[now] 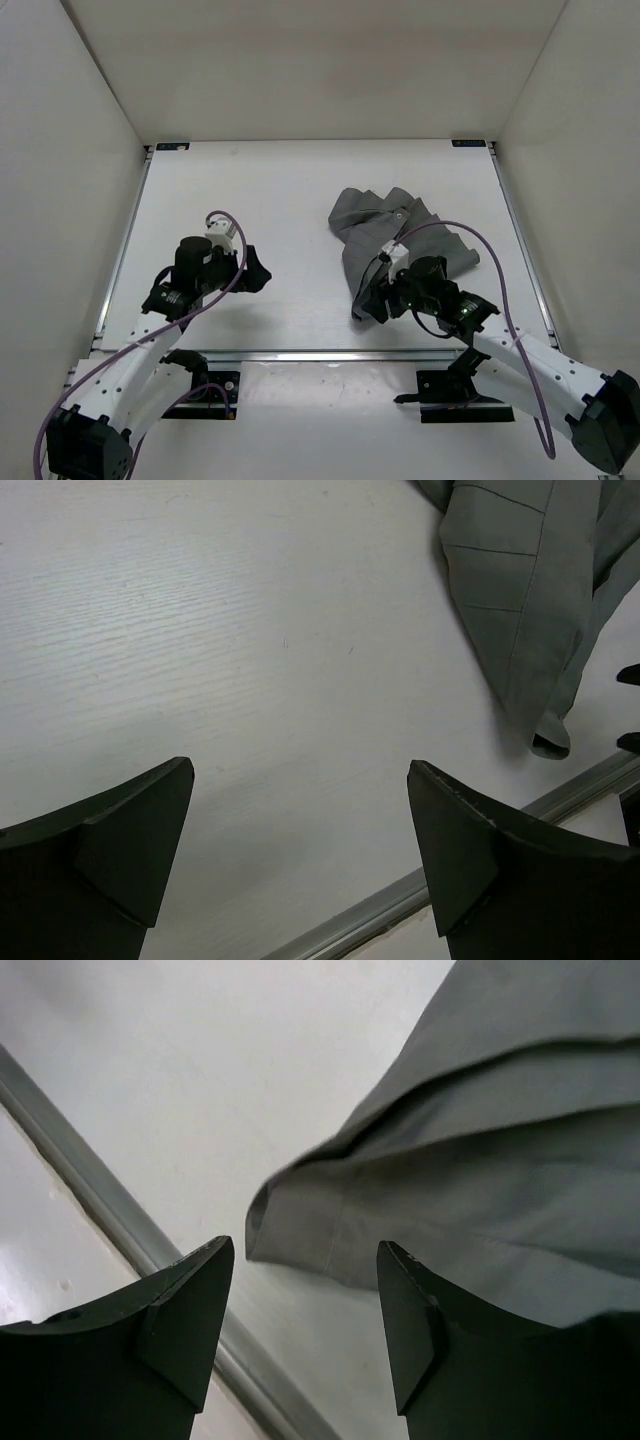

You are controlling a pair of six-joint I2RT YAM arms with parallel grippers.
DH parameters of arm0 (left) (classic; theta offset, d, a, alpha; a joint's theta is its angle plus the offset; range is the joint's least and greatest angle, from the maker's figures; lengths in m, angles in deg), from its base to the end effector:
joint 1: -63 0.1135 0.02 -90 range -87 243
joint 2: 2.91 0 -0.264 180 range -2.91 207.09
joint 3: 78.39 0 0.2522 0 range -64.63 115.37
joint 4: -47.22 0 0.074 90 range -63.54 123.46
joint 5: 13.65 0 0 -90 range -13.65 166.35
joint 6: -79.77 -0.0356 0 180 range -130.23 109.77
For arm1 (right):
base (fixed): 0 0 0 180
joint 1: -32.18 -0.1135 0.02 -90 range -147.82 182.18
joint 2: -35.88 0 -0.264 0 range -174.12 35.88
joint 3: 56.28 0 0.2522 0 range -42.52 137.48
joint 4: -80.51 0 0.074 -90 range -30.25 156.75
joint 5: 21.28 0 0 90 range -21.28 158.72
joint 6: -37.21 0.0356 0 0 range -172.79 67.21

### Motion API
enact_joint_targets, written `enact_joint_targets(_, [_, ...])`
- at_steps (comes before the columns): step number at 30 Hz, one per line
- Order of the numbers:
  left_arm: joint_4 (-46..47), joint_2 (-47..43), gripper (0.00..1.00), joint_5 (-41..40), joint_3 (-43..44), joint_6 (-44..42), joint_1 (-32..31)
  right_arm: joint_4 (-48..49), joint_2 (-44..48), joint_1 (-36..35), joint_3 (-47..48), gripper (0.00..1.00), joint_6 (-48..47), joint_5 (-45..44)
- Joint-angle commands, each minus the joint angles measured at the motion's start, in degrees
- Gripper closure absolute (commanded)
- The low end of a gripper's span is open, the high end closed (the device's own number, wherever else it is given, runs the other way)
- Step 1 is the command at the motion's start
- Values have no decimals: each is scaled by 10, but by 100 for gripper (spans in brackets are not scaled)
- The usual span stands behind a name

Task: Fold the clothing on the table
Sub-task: Flatten the skirt out

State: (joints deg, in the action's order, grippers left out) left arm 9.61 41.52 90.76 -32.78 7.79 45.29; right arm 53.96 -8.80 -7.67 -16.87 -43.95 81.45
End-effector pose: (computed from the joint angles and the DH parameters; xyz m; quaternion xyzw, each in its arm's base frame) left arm 0.1601 -0.0604 0.2391 0.0541 0.8858 -0.2437 0.3912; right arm 0.1299 0.1187 0.2186 -0.2841 0.8225 0.2874 0.4003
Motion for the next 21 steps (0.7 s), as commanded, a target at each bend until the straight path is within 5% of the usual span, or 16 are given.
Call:
enact_joint_targets(1, [32,0,1,21,6,-4,-7,-38,-31,-28,19,43,-24,-2])
enact_joint_targets(17, [116,29,1,37,50,8,13,53,-158,-116,-3,40,-46,-55])
enact_joint_targets(19, [132,43,1,42,51,9,15,89,-161,-116,-17,48,-47,-52])
enact_joint_targets(21, [156,59,1,49,55,9,9,100,-168,-115,-16,77,-34,-70])
